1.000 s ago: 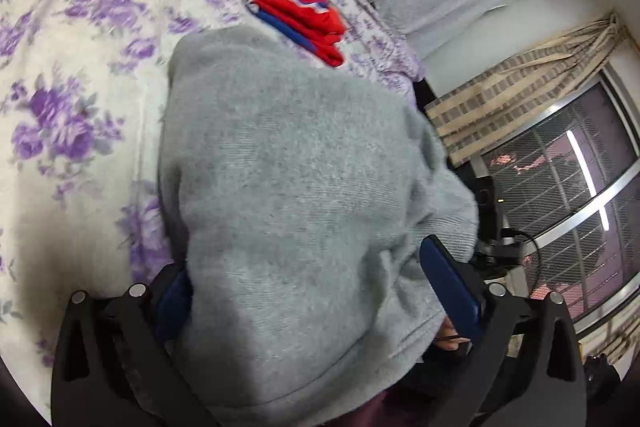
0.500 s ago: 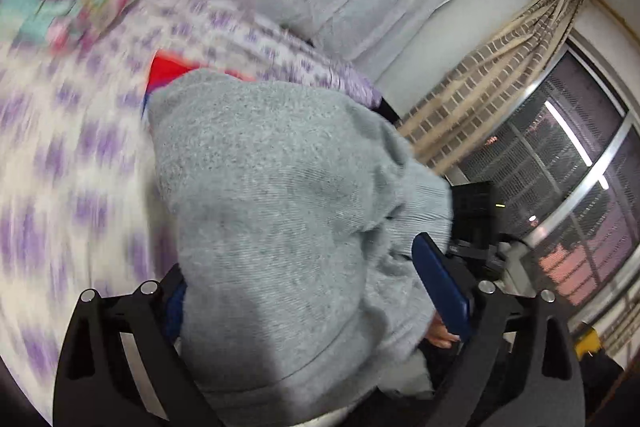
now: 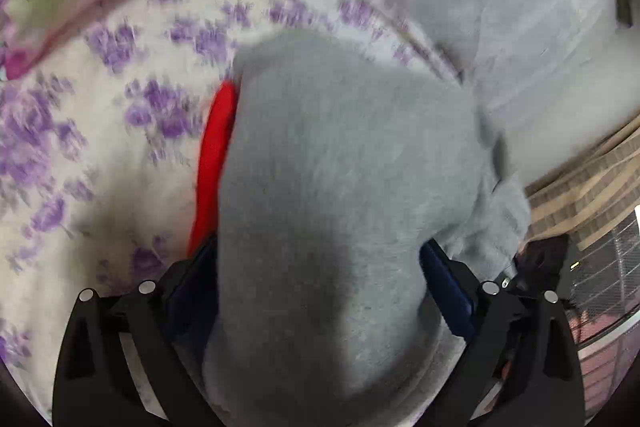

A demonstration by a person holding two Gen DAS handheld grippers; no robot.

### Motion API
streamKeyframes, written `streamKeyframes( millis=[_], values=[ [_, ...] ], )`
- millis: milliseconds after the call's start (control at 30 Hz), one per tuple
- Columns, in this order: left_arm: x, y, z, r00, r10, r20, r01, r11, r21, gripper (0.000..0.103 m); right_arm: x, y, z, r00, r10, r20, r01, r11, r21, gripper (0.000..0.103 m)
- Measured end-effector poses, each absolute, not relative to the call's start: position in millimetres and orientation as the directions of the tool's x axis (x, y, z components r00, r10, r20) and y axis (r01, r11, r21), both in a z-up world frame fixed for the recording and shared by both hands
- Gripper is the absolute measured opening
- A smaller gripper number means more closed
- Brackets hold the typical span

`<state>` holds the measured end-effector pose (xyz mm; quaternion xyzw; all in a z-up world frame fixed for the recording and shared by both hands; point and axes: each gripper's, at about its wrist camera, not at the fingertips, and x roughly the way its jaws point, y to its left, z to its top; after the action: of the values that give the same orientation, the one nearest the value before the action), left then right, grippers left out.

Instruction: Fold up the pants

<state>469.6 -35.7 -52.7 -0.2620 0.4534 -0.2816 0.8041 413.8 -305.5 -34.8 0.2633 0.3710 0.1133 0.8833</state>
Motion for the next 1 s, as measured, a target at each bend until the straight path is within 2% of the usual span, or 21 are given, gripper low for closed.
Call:
streamKeyframes(
  millis=[100, 167, 233, 300, 367, 533, 667, 800, 1000],
  values=[
    [454, -24, -24, 0.44, -0.71, -0.549, 0.251, 0.685, -0.684, 0.093, 392, -309, 6, 0.74, 0.356, -0.57, -0.046, 0.873, 0.486, 0.1],
    [429, -9, 7, 0.479, -0.699, -0.531, 0.263, 0.691, -0.673, 0.093, 361, -317, 46, 0.793, 0.278, -0.543, -0.042, 0.913, 0.406, 0.1],
    [387, 5, 39, 0.539, -0.654, -0.531, 0.284, 0.734, -0.617, 0.093, 324, -318, 78, 0.819, 0.197, -0.538, -0.014, 0.946, 0.324, 0.1],
    [335, 13, 63, 0.596, -0.594, -0.54, 0.3, 0.788, -0.537, 0.098, 273, -315, 103, 0.84, 0.173, -0.514, -0.021, 0.957, 0.289, 0.1],
    [268, 18, 78, 0.657, -0.518, -0.547, 0.31, 0.848, -0.43, 0.098, 218, -307, 115, 0.852, 0.161, -0.498, -0.034, 0.966, 0.255, 0.1],
    [131, 17, 77, 0.766, -0.307, -0.565, 0.236, 0.952, -0.197, 0.098, 107, -275, 98, 0.853, 0.164, -0.496, -0.067, 0.976, 0.208, 0.1],
    [58, 23, 51, 0.819, -0.24, -0.521, 0.199, 0.971, -0.134, 0.098, 53, -248, 57, 0.862, 0.107, -0.495, -0.034, 0.987, 0.154, 0.1],
    [39, 22, 20, 0.796, -0.171, -0.58, 0.155, 0.985, -0.077, 0.098, 9, -232, 22, 0.867, 0.033, -0.497, 0.016, 0.995, 0.095, 0.1],
    [15, 9, 4, 0.804, -0.091, -0.587, 0.123, 0.992, 0.015, 0.098, -26, -236, 19, 0.872, 0.045, -0.488, 0.024, 0.991, 0.134, 0.1]
  ],
)
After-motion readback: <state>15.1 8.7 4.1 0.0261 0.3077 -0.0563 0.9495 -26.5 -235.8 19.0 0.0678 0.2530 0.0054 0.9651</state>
